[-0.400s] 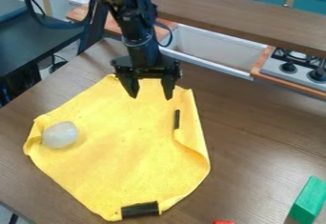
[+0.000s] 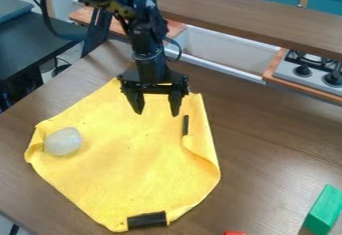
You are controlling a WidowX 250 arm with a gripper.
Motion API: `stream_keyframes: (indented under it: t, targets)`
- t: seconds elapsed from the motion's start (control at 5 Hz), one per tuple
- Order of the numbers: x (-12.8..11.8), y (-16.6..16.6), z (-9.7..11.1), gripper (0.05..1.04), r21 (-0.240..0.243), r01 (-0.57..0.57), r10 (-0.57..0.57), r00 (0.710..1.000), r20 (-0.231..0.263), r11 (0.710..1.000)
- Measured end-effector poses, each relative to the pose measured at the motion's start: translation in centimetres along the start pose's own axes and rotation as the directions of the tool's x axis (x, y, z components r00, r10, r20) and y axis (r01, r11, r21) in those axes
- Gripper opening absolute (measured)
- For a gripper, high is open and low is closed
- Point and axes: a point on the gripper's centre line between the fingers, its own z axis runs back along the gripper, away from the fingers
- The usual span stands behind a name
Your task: Fold the cloth from right to left
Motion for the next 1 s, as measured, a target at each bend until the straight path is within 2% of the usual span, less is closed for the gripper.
stream_keyframes:
  t: [0.4, 0.6, 1.0]
  targets:
    - [0.8, -1.0, -1.8, 1.001, 0.053, 0.024, -0.022, 0.999, -0.026, 0.998]
    - [1.3, -1.6, -2.7, 1.001, 0.097, 0.036, -0.033, 0.999, -0.039, 0.995]
    - [1.8, -1.5, -3.9, 1.001, 0.145, 0.050, -0.041, 0.997, -0.064, 0.988]
